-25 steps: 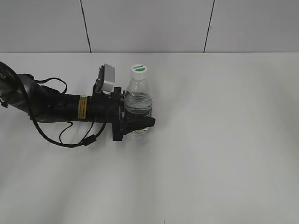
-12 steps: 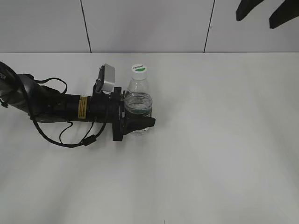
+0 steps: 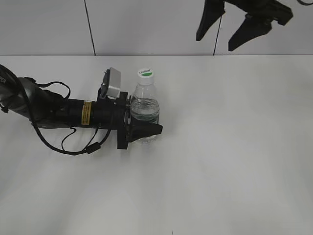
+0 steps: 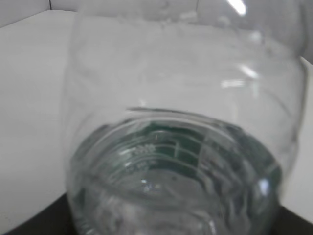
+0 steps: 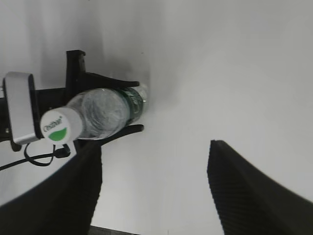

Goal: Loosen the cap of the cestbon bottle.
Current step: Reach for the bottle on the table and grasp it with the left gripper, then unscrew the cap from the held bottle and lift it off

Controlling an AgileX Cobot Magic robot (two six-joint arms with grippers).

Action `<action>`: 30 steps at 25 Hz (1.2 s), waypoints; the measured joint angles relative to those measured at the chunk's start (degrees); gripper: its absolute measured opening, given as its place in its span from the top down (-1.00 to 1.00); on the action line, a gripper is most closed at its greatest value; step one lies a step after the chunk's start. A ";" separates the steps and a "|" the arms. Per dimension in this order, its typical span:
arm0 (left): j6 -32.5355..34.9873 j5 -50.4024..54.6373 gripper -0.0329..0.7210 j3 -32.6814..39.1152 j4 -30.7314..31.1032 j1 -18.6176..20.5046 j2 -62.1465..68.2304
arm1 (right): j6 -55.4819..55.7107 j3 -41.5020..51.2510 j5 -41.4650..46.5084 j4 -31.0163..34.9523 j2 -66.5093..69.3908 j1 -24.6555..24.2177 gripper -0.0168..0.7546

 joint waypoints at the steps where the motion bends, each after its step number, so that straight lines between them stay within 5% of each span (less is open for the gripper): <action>1: 0.00 -0.02 -0.18 0.00 0.00 0.00 0.00 | 0.32 -1.29 0.00 0.52 1.15 0.57 -0.37; 12: 2.61 -0.08 -0.18 0.00 0.41 -0.05 0.00 | 1.16 -13.86 0.00 3.02 12.55 6.61 -0.37; 30: 2.79 0.31 -0.18 0.00 -0.08 -0.23 0.00 | 1.18 -14.82 0.02 0.83 15.09 11.12 -0.37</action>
